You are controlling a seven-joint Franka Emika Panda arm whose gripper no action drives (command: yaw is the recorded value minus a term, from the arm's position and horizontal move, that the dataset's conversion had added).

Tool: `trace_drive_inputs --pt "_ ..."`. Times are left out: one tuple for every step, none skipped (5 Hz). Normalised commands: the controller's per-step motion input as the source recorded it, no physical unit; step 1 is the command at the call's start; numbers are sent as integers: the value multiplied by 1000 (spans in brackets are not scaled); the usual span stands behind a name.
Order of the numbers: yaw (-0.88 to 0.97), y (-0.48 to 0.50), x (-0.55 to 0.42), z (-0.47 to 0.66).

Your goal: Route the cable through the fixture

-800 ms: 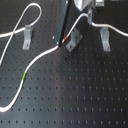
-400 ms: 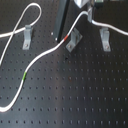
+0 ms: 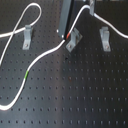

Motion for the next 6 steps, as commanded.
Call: trace_drive_inputs --pt "80 300 434 285" --pt "229 224 409 239" --pt "17 -147 169 58" --pt "-89 -441 -99 -21" --pt "0 -462 -152 -75" --pt "146 -516 -341 -25"
